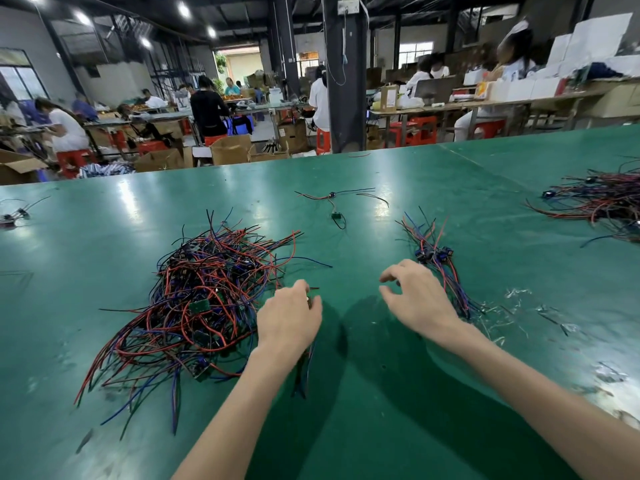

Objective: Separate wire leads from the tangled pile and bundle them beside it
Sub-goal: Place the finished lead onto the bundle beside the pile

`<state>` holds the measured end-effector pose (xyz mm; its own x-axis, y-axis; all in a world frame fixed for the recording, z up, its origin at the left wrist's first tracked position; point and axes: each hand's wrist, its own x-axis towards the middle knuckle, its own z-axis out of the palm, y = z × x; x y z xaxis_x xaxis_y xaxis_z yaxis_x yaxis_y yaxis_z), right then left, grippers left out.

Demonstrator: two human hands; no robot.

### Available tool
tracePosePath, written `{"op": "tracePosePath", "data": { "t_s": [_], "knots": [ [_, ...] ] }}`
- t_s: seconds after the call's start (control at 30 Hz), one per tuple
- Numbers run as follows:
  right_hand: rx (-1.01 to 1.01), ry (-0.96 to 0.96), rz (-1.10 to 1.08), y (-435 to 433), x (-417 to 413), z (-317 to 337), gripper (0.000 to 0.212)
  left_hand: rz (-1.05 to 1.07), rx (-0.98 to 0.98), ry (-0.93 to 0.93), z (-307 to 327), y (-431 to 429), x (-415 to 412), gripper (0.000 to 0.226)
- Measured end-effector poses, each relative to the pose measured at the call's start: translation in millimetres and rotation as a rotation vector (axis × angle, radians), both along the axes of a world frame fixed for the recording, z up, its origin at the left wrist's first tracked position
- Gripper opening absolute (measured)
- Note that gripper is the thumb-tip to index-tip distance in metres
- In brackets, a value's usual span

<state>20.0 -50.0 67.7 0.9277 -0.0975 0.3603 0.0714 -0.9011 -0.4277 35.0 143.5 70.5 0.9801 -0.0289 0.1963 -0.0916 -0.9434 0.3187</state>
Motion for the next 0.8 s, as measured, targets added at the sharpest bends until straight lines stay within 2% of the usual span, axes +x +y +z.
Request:
{"op": "tracePosePath", "data": {
  "t_s": [0.1,0.2,0.3,0.4,0.5,0.6,0.7,0.8],
  "knots": [
    [0.095,-0.015,0.044,6.3,-6.3,-3.2,0.015,-0.006,0.006,-0.015,-7.7,-4.7,2.0,0.032],
    [0.203,-0.054,0.035,5.9,-8.7,-2.7,0.012,0.007,-0.139,-0.036,-5.9,-6.0,-0.6,0.019],
    [0.361,-0.069,0.032,6.1,-9.7,2.6,0.012,-0.163,-0.539,-0.047,-1.4,-15.3,-7.0,0.003],
    [0.72,0.123,0.13,10.0,-12.4,10.5,0.014,-0.335,-1.016,0.1,6.5,-29.3,-18.3,0.024],
    [1.12,0.301,0.239,14.3,-15.6,15.7,0.02,-0.414,-1.293,0.226,9.2,-39.5,-27.2,0.037],
    [1.32,0.327,0.26,11.6,-16.6,19.5,0.019,-0.398,-1.506,0.328,12.9,-42.5,-32.7,0.034],
    [1.377,0.319,0.264,9.1,-17.0,21.1,0.014,-0.334,-1.619,0.434,15.7,-44.5,-35.7,0.031],
    [1.363,0.302,0.248,10.8,-16.8,20.1,0.014,-0.277,-1.574,0.535,18.3,-45.9,-37.0,0.028]
  ]
}}
